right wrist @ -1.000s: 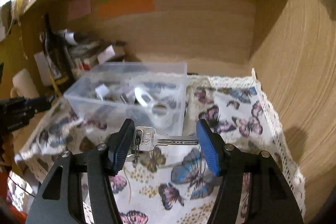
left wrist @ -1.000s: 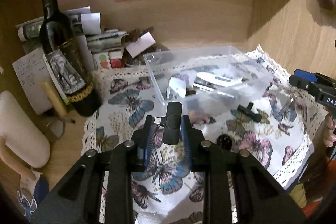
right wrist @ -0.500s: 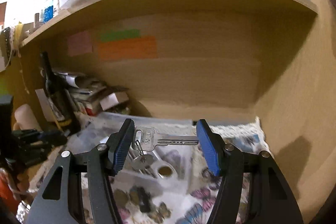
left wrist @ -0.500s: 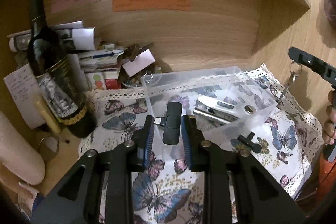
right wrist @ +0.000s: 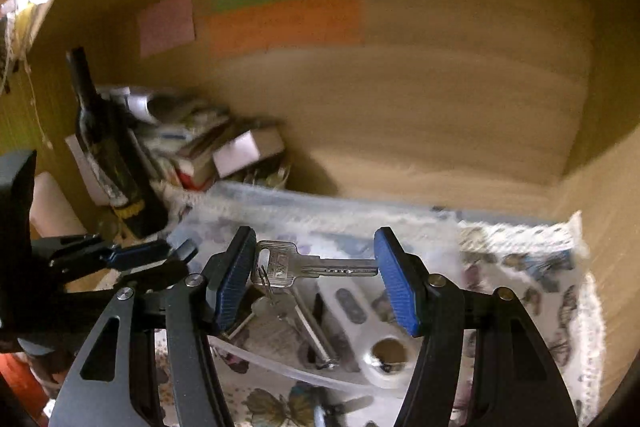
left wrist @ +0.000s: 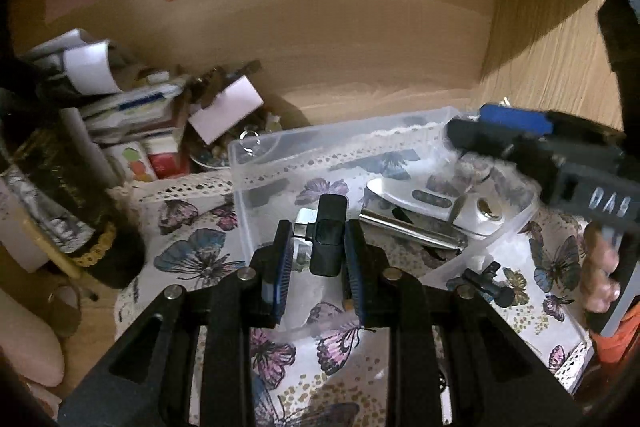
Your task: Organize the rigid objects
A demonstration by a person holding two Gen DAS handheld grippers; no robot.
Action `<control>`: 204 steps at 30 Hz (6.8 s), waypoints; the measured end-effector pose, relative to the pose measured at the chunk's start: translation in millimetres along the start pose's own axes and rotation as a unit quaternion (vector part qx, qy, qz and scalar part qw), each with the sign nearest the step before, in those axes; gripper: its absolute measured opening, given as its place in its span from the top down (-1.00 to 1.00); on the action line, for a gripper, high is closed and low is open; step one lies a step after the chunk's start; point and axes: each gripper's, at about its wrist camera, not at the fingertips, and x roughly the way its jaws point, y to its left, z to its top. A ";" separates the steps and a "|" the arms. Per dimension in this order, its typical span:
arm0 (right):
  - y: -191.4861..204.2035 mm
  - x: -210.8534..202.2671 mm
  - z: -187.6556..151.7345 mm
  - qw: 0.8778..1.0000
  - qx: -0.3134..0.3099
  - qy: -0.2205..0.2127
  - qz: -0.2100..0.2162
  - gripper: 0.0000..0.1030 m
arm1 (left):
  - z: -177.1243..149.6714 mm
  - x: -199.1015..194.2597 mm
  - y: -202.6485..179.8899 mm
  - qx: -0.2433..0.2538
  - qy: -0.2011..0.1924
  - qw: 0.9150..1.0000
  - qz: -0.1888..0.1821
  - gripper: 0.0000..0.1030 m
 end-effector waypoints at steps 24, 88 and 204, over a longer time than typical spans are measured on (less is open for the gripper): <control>8.3 -15.1 -9.3 1.000 -0.023 0.018 -0.012 -0.32 | -1.7 -35.1 -2.6 -0.004 -0.033 0.999 -0.002 0.04; -0.7 -80.9 -44.2 0.999 -0.031 -0.020 -0.029 0.56 | -26.2 -68.0 -28.9 -0.024 -0.050 0.998 -0.022 0.33; 36.4 -211.2 -60.4 0.977 0.004 -0.209 -0.049 -1.00 | -42.2 -200.9 -56.5 -0.026 -0.236 0.971 0.024 -0.99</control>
